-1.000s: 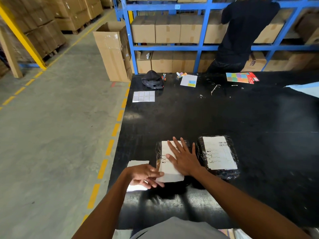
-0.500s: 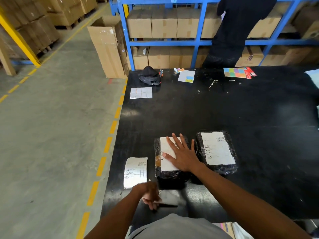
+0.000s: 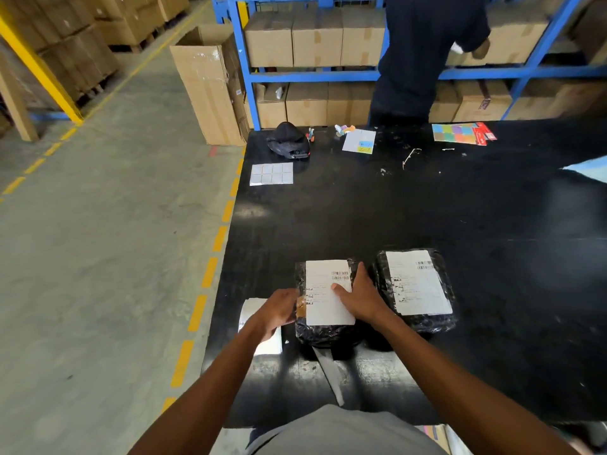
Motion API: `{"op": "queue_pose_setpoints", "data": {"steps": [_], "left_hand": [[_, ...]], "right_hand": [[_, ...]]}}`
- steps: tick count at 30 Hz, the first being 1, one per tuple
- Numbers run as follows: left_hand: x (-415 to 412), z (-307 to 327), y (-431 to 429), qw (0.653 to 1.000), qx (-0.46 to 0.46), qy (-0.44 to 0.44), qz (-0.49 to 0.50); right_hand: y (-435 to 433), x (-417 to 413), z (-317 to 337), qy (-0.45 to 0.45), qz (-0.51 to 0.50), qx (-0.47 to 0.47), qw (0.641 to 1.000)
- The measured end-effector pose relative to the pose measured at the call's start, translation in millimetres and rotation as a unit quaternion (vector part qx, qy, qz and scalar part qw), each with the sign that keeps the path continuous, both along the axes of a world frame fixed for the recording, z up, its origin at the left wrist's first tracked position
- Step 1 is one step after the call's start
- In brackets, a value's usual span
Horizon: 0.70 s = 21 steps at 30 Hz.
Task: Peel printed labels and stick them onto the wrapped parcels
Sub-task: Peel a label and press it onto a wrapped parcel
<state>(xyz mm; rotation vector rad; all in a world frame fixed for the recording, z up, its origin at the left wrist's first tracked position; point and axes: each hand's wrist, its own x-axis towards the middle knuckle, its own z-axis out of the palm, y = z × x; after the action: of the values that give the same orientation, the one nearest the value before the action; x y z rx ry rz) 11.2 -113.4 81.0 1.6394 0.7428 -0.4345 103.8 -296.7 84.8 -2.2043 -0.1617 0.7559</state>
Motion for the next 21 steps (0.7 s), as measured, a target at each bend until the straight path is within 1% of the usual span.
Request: {"op": "queue_pose_setpoints", "data": {"steps": [1,3,5,9,14,18,21], "left_hand": [[4,6,-6,1.0,-0.002,0.002,-0.014],[11,9,-13,0.999,0.037,0.003,-0.033],[15,10,-12,0.998,0.06,0.005,-0.031],[33,23,0,0.999,0.04,0.002,-0.031],[84,37,21,0.999,0.041,-0.032,0.004],[132,27,40,0.998,0.054,-0.031,0.032],[162,2,55,0.998,0.045,-0.007,0.037]], "right_hand": [[2,3,1,0.006,0.0,-0.003,1.0],[5,5,2,0.016,0.01,-0.026,0.999],[6,7,6,0.008,0.02,-0.045,0.999],[12,28,19,-0.023,0.027,-0.059,0.998],[38,77,41,-0.048,0.014,-0.026,0.998],[62,117,43,-0.038,0.003,-0.01,0.999],[81,146,32,-0.031,-0.012,-0.018,0.999]]}}
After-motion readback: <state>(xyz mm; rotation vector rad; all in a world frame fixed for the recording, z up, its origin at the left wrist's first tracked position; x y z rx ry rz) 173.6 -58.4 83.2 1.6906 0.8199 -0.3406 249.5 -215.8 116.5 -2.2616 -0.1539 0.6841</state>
